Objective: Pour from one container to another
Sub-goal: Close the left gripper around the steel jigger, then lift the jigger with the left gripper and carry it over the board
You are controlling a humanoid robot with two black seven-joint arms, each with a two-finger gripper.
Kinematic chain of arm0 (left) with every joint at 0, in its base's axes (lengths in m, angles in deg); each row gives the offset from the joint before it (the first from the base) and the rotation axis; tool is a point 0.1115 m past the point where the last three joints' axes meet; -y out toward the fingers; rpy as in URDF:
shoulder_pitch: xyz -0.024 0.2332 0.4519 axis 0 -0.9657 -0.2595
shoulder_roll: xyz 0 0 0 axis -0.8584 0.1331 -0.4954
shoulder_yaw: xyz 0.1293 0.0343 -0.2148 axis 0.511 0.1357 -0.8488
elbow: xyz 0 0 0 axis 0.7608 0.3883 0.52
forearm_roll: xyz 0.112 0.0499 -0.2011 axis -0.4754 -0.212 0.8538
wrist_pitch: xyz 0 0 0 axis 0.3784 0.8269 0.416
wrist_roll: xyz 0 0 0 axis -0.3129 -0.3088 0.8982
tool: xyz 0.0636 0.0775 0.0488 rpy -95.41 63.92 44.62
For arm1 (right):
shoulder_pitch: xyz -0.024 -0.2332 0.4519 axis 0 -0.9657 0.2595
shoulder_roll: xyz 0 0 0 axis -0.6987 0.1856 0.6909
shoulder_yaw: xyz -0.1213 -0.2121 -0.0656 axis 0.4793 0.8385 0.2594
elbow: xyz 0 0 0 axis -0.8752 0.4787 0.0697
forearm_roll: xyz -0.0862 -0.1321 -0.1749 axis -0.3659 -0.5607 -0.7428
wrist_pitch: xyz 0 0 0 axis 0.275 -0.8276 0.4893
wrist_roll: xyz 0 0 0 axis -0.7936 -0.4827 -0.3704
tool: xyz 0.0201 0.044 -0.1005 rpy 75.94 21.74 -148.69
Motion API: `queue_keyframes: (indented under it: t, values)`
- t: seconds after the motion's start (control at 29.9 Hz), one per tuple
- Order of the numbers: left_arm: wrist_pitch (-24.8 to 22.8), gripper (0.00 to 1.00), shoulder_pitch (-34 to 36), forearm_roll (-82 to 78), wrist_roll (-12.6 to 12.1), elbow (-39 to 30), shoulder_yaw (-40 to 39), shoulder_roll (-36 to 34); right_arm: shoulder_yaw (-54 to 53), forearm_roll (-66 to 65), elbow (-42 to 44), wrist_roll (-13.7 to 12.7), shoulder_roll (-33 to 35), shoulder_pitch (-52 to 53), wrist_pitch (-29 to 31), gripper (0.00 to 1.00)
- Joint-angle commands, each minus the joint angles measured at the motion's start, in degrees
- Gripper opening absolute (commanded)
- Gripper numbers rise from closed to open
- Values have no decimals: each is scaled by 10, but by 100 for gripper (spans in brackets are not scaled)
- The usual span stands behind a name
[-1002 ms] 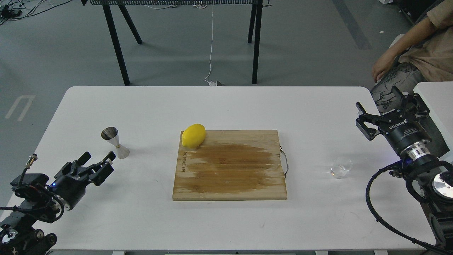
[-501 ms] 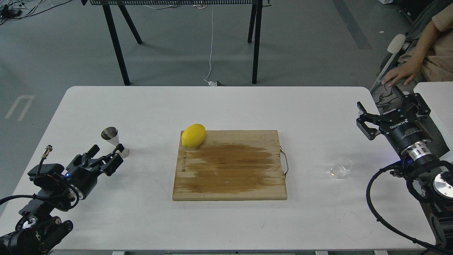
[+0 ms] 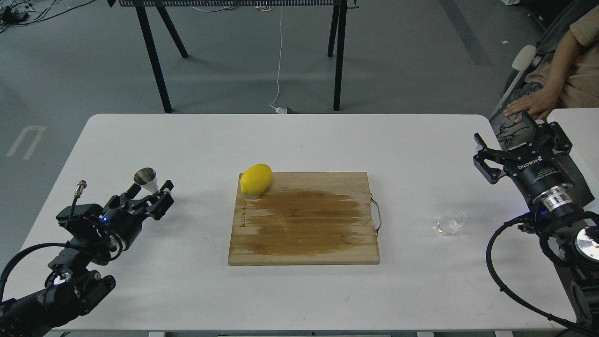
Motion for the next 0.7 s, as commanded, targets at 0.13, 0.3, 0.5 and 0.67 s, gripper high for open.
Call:
queue_keyframes:
  t: [0.13, 0.3, 0.5, 0.67]
  values:
    - [0, 80, 23, 0, 0, 60, 2, 32, -1, 0, 0, 0, 0, 0, 0, 99]
    - [0, 60, 32, -1, 0, 94, 2, 41, -4, 0, 1, 0, 0, 0, 0, 99]
    - [0, 10, 33, 1, 0, 98, 2, 42, -4, 0, 0, 0, 0, 0, 0, 99]
    - [0, 6, 33, 3, 0, 98, 2, 41, -4, 0, 0, 0, 0, -1, 0, 99]
